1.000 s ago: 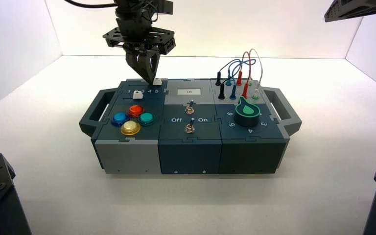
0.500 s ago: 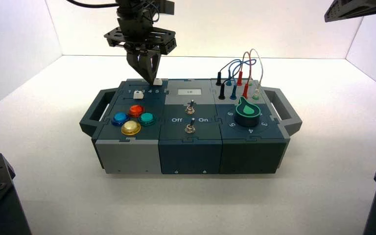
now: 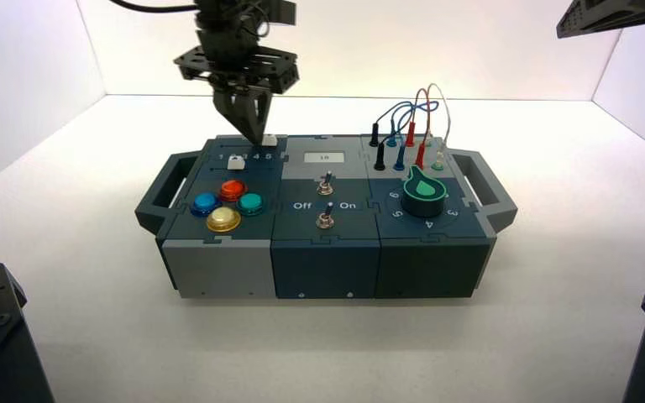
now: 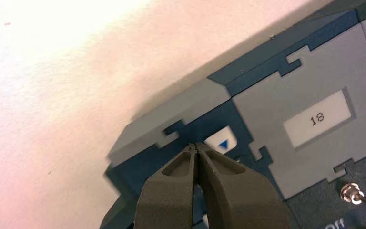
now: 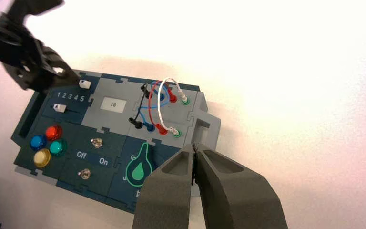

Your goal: Move the top slider to position 5.

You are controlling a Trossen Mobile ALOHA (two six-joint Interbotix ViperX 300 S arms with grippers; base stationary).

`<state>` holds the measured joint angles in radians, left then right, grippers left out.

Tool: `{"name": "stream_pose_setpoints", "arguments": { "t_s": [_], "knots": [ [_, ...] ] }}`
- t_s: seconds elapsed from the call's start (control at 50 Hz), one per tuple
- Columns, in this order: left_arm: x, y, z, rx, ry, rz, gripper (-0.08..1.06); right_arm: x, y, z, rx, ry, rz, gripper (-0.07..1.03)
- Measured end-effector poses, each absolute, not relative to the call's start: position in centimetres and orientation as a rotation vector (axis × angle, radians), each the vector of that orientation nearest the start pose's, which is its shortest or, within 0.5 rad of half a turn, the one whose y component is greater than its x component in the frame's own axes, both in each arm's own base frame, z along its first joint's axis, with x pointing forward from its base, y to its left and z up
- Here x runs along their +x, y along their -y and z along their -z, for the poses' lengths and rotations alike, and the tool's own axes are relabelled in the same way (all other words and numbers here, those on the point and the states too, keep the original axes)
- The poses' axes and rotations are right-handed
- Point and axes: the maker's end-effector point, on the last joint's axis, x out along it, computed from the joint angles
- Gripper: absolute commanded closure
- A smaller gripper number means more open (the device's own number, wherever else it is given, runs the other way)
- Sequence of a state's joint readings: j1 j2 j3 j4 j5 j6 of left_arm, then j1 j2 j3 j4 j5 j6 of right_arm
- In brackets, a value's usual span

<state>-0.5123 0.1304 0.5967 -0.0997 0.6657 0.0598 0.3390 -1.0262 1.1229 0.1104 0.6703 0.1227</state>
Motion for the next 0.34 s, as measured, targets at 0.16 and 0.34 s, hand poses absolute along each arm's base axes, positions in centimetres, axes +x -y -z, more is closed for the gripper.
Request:
{"name": "stream_pose_setpoints", "arguments": {
  "t_s": [0.16, 0.34],
  "knots": [
    [29.6, 17.5, -6.2, 0.274, -1.336, 0.456, 1.01, 18.5, -7.8, -18.2, 0.094, -0.8, -0.306, 0.99],
    [28.6, 17.0, -6.8, 0.268, -1.326, 0.455, 1.01, 18.4, -7.8, -18.2, 0.094, -0.802, -0.306, 0.99]
  ]
}}
